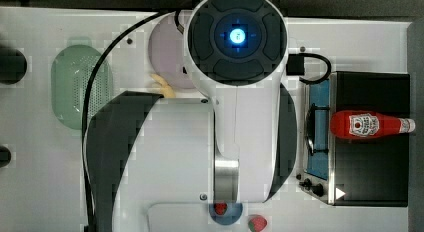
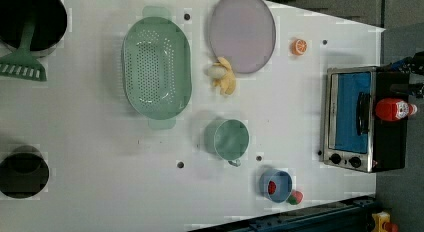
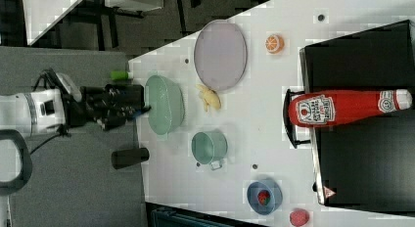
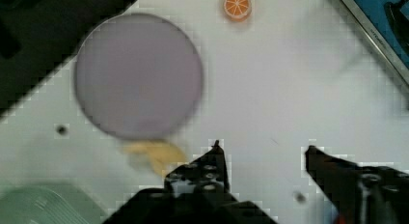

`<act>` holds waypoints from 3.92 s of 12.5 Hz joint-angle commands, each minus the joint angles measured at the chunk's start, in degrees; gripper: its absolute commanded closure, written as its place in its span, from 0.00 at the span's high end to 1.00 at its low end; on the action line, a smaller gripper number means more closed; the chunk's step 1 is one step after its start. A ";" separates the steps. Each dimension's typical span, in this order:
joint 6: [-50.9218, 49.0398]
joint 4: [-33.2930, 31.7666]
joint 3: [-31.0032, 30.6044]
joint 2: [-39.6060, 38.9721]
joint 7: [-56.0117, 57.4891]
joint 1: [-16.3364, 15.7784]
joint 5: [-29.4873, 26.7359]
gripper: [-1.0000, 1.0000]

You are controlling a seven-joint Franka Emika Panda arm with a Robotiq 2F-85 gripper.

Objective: Pick Ketchup from oven and place it on table.

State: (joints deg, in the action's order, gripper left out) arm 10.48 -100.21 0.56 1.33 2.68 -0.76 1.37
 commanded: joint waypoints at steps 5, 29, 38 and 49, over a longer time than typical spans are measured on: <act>-11.89 -5.27 2.15 16.22 2.59 2.30 0.41 1.00; 23.36 -5.27 32.43 -19.20 2.59 8.69 -14.75 1.00; 23.58 -5.69 32.43 -21.29 2.59 8.86 -16.65 0.64; 5.85 5.93 25.57 -10.03 22.27 1.44 -8.37 0.64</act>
State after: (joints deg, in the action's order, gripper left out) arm 16.90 -97.53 28.90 -10.16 18.21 4.12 -7.79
